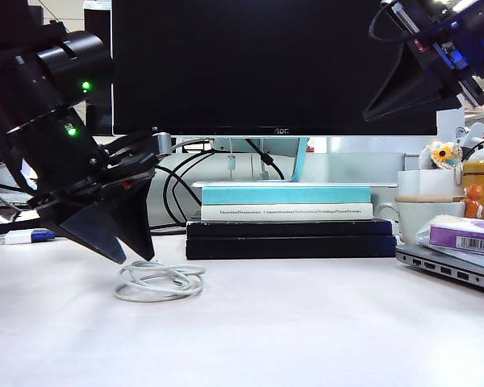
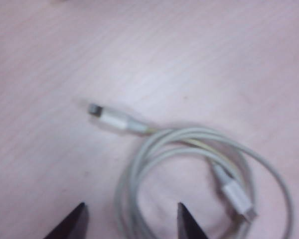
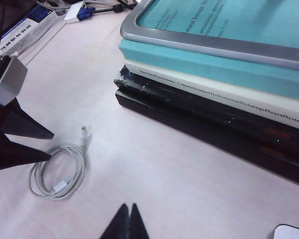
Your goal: Unfold the white charging cable into a straight cable.
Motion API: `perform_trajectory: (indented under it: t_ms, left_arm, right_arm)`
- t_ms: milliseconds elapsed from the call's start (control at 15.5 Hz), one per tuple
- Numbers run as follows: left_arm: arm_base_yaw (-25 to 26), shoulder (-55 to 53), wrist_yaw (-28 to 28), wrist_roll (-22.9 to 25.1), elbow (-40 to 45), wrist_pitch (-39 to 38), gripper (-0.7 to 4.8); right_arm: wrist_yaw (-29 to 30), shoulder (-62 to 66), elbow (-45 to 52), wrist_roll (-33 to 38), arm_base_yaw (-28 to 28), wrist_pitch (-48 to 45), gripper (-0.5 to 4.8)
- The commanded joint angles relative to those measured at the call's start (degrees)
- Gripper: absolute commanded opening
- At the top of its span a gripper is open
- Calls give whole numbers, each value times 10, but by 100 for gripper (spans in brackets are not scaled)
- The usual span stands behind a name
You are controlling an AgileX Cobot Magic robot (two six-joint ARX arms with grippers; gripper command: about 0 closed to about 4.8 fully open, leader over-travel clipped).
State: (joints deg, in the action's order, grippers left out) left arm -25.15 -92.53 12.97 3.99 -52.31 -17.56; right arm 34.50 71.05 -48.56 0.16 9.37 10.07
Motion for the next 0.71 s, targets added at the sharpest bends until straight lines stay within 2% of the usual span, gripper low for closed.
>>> perform_trajectory:
  t_ms: [65,452,517,581,646,711]
  left_arm:
    - [-4,1,-14,-10,-3,9,237]
    - [-20,-39,-34,-12,-4,14,237]
    - [-20,-45,-34,-11,-5,14,214]
    - [-20,-46,-33,-9,-5,13,127]
    - [-20,-48,-33,-5,-5,15,-7]
    - [-20,-49,-28,5,-5,16,-6]
  right_arm:
    - [1,-2,-2,-2,0,-9,0]
    - [1,-2,-2,-2,0,-9,0]
    - [0,-2,-2,-2,0,-9,0]
    - [0,-2,-2,-2,0,-9,0]
    - [0,-2,-2,-2,0,-9,0]
    - [0,-2,-2,-2,0,-9,0]
